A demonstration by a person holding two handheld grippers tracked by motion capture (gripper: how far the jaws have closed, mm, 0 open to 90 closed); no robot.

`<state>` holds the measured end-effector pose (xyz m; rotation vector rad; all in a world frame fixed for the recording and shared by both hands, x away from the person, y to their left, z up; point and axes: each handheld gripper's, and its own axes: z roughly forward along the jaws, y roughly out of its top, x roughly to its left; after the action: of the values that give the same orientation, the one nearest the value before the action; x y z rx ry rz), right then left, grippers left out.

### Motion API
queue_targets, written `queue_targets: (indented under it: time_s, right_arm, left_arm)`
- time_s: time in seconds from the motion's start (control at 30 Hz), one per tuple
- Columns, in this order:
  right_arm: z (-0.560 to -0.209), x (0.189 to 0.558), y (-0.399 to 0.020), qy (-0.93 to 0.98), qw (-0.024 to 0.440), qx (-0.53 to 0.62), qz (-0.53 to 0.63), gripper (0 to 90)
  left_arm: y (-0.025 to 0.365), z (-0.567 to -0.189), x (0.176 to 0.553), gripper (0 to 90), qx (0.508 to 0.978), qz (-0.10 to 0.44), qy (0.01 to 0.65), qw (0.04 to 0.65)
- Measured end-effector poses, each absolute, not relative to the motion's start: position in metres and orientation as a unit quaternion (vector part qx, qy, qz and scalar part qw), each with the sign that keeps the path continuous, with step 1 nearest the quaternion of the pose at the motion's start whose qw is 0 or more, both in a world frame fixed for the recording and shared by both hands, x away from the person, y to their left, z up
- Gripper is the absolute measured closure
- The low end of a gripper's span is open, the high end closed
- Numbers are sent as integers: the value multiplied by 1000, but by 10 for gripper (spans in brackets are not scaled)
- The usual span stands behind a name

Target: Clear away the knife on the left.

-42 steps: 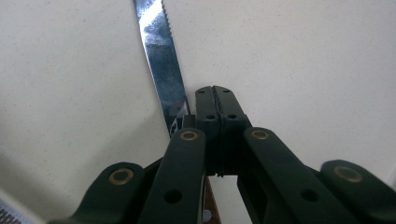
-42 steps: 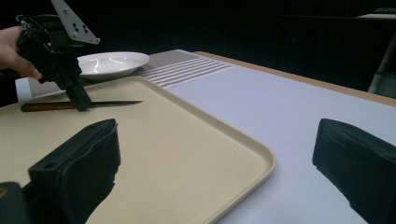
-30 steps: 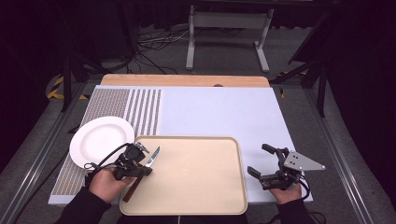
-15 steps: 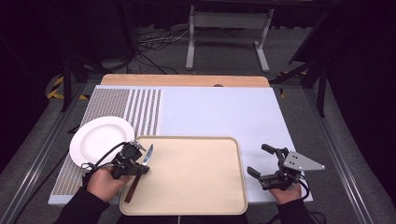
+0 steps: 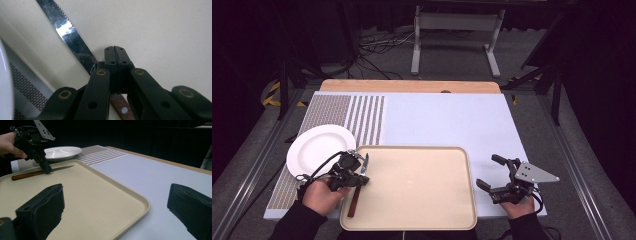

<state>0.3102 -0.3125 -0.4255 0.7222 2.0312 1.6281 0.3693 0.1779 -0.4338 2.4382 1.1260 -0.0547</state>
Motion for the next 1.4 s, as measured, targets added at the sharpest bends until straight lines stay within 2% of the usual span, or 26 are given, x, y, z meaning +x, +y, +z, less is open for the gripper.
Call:
queue_targets:
  time_s: [0.37, 0.5, 0.53, 0.6, 0.63, 0.67, 0.7, 0.73, 0.87, 1.0, 1.03, 1.07, 1.3, 1.4]
  right_arm:
    - [-426, 310, -312, 734, 217, 260, 588, 19]
    - [-426, 310, -312, 735, 215, 260, 587, 19]
    - [-426, 310, -312, 735, 215, 260, 587, 19]
    - [-426, 310, -312, 736, 215, 260, 587, 20]
    - [-426, 310, -312, 735, 215, 260, 588, 21]
    - [-425, 310, -312, 734, 217, 261, 588, 21]
    - [-425, 310, -312, 734, 217, 261, 588, 21]
    - [-425, 310, -312, 735, 215, 260, 588, 21]
    - [-425, 310, -311, 735, 215, 259, 589, 21]
    - [-425, 311, -312, 735, 216, 260, 589, 21]
    - [-425, 311, -312, 735, 216, 260, 589, 21]
    - [-425, 311, -312, 734, 216, 260, 589, 21]
    - [-425, 311, -312, 734, 216, 260, 589, 21]
    - [-425, 311, -312, 733, 217, 259, 590, 21]
  left_arm:
    - [180, -434, 370, 879, 884, -21, 409, 227]
    - [180, -430, 368, 671, 882, -42, 397, 249]
    - [180, -427, 367, 671, 882, -42, 391, 260]
    - [182, -421, 367, 554, 875, -51, 388, 286]
    - [183, -418, 366, 521, 874, -51, 382, 297]
    - [183, -416, 366, 423, 874, -43, 375, 306]
    - [184, -413, 365, 423, 873, -31, 367, 320]
    - [185, -410, 364, 305, 869, -23, 362, 336]
    - [187, -404, 363, 153, 867, -20, 358, 347]
    - [189, -395, 358, 81, 865, 35, 331, 375]
    - [189, -395, 358, 54, 865, 35, 331, 375]
    - [192, -392, 358, 12, 856, 29, 326, 400]
    - [197, -389, 352, 1, 843, 53, 308, 438]
    - [202, -388, 349, 1, 828, 87, 311, 459]
